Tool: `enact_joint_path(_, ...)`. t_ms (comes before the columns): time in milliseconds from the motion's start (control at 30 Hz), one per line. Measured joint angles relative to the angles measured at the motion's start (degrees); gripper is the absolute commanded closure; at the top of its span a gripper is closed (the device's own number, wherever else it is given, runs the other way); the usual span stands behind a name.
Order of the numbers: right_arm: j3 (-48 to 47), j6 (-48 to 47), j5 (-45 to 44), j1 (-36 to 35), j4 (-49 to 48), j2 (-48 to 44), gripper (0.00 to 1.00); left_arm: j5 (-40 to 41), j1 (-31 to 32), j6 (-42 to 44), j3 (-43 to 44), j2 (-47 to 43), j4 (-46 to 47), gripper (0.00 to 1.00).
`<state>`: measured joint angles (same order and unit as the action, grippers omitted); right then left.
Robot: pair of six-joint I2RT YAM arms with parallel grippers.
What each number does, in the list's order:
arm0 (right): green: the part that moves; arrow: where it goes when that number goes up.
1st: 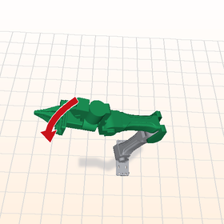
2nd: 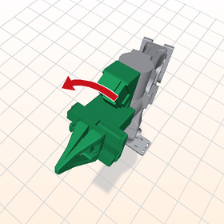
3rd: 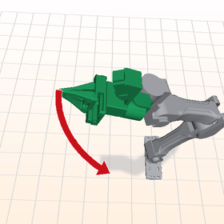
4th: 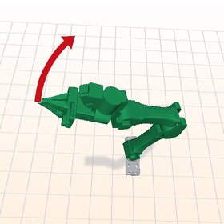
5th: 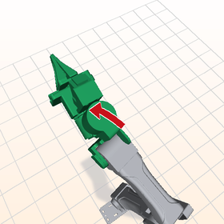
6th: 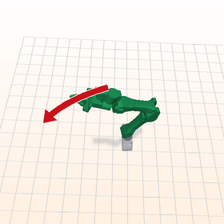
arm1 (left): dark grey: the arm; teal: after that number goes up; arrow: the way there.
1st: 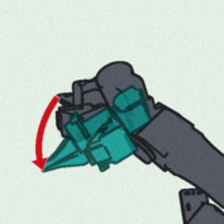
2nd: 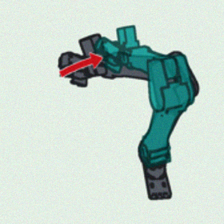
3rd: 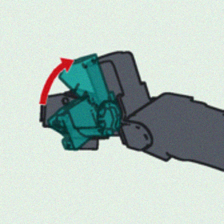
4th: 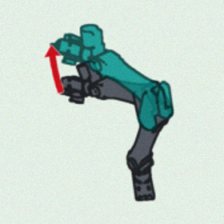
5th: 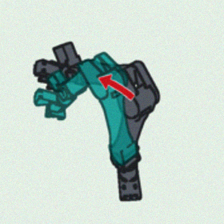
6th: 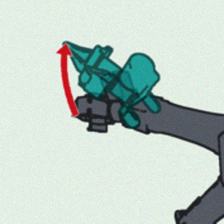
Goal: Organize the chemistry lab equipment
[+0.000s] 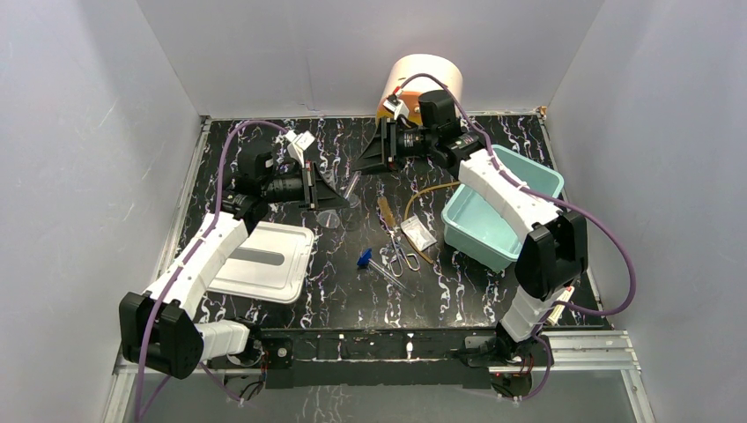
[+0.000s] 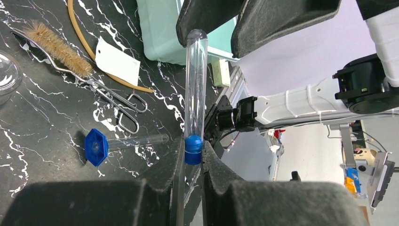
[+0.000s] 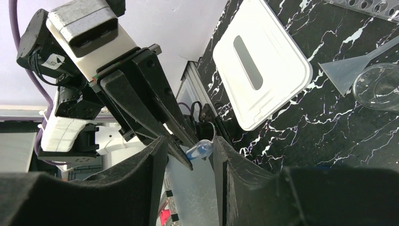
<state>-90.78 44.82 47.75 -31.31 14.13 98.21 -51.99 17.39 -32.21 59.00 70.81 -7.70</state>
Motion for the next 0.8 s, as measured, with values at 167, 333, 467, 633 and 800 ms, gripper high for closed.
enact_joint_path(167,-0.42,-0.24,1.07,0.09,0.90,0.13,0.50,-0.57,0.00,1.42,0.55,0.00,-1.38,1.00)
enact_joint_path(333,-0.39,-1.46,2.29,0.07,1.60,0.13,0.48,-2.23,0.00,1.11,0.63,0.00,-0.70,1.00)
enact_joint_path(467,-0.39,-1.84,2.73,0.07,2.21,0.13,0.57,-3.50,0.00,0.83,0.63,0.00,0.26,1.00)
enact_joint_path(633,-0.35,-1.40,3.45,0.07,1.84,0.13,0.74,-4.50,0.00,0.66,0.63,0.00,0.57,1.00)
enact_joint_path(800,0.81,0.57,3.98,0.09,-0.83,0.07,0.73,-4.59,0.00,0.68,0.63,-0.07,1.01,1.00)
